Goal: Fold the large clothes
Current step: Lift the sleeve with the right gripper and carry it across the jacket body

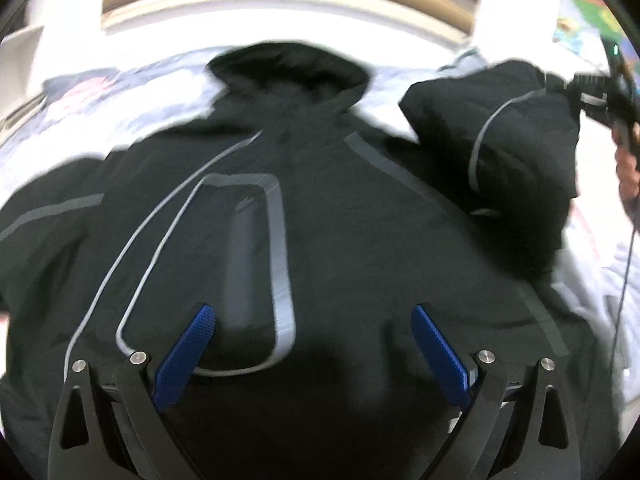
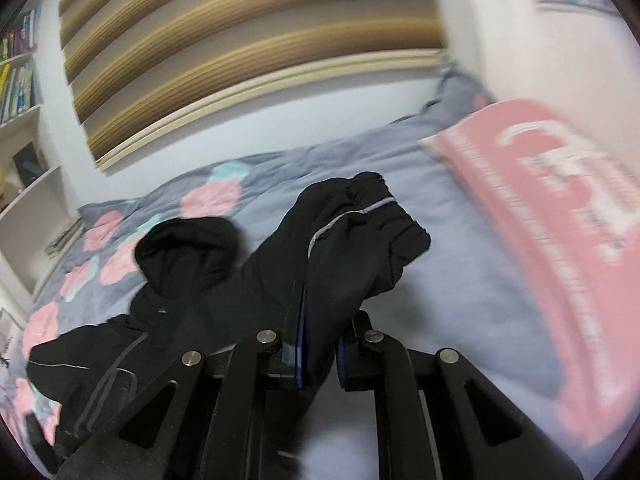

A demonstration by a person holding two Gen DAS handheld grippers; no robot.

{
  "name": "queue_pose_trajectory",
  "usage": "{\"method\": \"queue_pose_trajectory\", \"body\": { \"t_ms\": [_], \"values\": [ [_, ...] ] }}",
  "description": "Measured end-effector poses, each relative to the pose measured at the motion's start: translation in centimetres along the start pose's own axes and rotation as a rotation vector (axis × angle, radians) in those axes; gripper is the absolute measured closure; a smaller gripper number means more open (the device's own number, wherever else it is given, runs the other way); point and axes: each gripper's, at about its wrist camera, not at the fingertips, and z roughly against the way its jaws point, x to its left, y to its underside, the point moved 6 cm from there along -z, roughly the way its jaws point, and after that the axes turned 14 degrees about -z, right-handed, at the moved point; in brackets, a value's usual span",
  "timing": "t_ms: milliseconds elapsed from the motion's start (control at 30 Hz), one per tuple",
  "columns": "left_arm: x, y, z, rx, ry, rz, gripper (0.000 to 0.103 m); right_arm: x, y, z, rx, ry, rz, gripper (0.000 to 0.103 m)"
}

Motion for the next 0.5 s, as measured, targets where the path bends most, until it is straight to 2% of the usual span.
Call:
{"method": "queue_pose_trajectory", "body": {
  "t_ms": [100,233,400,500],
  "values": [
    [-2.8,-3.3,1.9,-0.054,0.035,-0.033,0.004,-4.6,-0.9,3.3,-0.045,0.076,-0.004,0.089],
    [-6.2,-6.9,0.6,-0.059,0.070,-0.048,0.004,-12.1,-1.3,6.8,-0.079,0.185,-0.067,0.089],
    [-9.3,-7.4,-3.4,-0.005,0.123,0.003,0.004,-20.4,-0.8,7.3,-0.054,0.334,-0.129,0.089],
    [-10.2,-6.7,-5.6,0.034,0.095,0.022,0.004,-24.8,0.8,6.4,-0.008,0.423,-0.162,0.089]
  ]
}}
